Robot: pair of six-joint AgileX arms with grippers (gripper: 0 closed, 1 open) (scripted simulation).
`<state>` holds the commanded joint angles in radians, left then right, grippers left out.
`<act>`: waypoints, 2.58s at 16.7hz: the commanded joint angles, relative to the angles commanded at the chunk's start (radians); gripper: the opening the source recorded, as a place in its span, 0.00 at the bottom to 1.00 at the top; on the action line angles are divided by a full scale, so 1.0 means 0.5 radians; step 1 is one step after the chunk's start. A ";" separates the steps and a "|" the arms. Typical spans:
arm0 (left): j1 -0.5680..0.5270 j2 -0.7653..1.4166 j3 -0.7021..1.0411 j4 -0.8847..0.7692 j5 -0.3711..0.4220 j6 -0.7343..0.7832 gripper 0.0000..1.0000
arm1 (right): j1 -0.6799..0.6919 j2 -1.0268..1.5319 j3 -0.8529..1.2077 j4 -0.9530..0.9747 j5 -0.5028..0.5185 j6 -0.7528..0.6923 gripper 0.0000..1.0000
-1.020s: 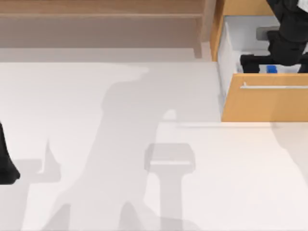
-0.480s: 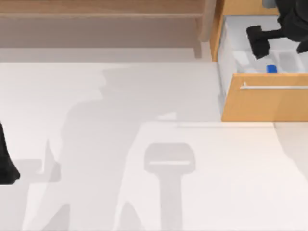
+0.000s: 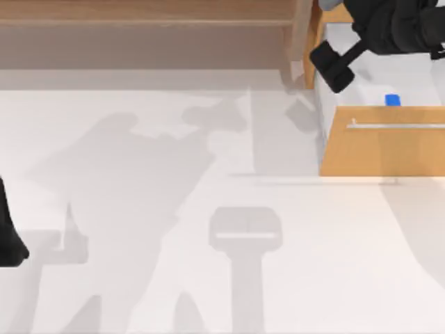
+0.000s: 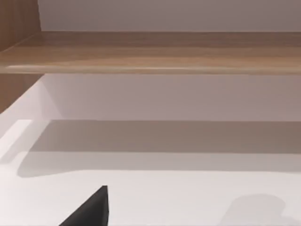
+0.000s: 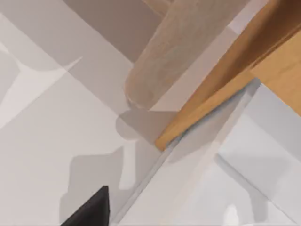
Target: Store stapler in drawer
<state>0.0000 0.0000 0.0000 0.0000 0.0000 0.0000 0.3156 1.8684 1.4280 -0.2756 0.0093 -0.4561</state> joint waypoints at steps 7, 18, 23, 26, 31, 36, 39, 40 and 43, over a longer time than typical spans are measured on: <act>0.000 0.000 0.000 0.000 0.000 0.000 1.00 | 0.347 -0.220 -1.140 1.573 0.122 -0.938 1.00; 0.000 0.000 0.000 0.000 0.000 0.000 1.00 | 0.249 0.071 -2.306 3.691 0.585 -2.028 1.00; 0.000 0.000 0.000 0.000 0.000 0.000 1.00 | 0.069 0.214 -2.423 4.054 0.734 -2.193 1.00; 0.000 0.000 0.000 0.000 0.000 0.000 1.00 | 0.062 0.219 -2.426 4.065 0.739 -2.198 1.00; 0.000 0.000 0.000 0.000 0.000 0.000 1.00 | 0.054 0.230 -2.390 4.039 0.728 -2.197 1.00; 0.000 0.000 0.000 0.000 0.000 0.000 1.00 | -0.014 0.251 -2.240 3.913 0.664 -2.199 1.00; 0.000 0.000 0.000 0.000 0.000 0.000 1.00 | -0.015 0.251 -2.238 3.911 0.663 -2.199 1.00; 0.000 0.000 0.000 0.000 0.000 0.000 1.00 | -0.015 0.251 -2.238 3.911 0.663 -2.199 0.92; 0.000 0.000 0.000 0.000 0.000 0.000 1.00 | -0.015 0.251 -2.238 3.911 0.663 -2.199 0.70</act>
<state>0.0000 0.0000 0.0000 0.0000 0.0000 0.0000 0.3082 1.9940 0.3092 1.6800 0.3406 -1.5554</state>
